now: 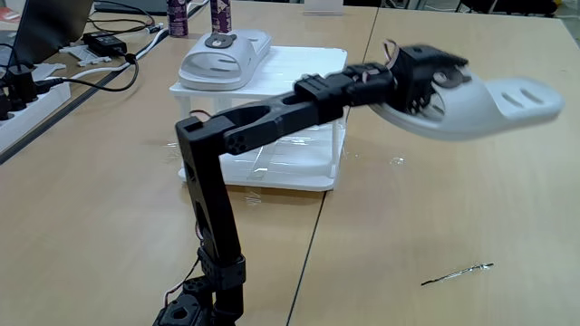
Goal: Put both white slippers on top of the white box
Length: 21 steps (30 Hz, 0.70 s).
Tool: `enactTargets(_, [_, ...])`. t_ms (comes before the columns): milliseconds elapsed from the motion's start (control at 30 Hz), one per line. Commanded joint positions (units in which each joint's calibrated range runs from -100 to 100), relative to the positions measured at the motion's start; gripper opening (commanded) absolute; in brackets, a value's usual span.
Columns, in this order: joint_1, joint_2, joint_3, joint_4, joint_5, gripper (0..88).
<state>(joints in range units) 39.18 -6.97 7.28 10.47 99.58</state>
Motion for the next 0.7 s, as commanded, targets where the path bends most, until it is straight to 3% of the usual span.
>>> enactTargets(0, [-3.49,-13.01,-7.77,2.90,0.42,0.8])
enactTargets(300, [-24.70,-13.43,-6.96,3.07,0.42,0.8])
enactTargets(667, [-36.79,4.57,-24.82,2.90,0.42,0.8])
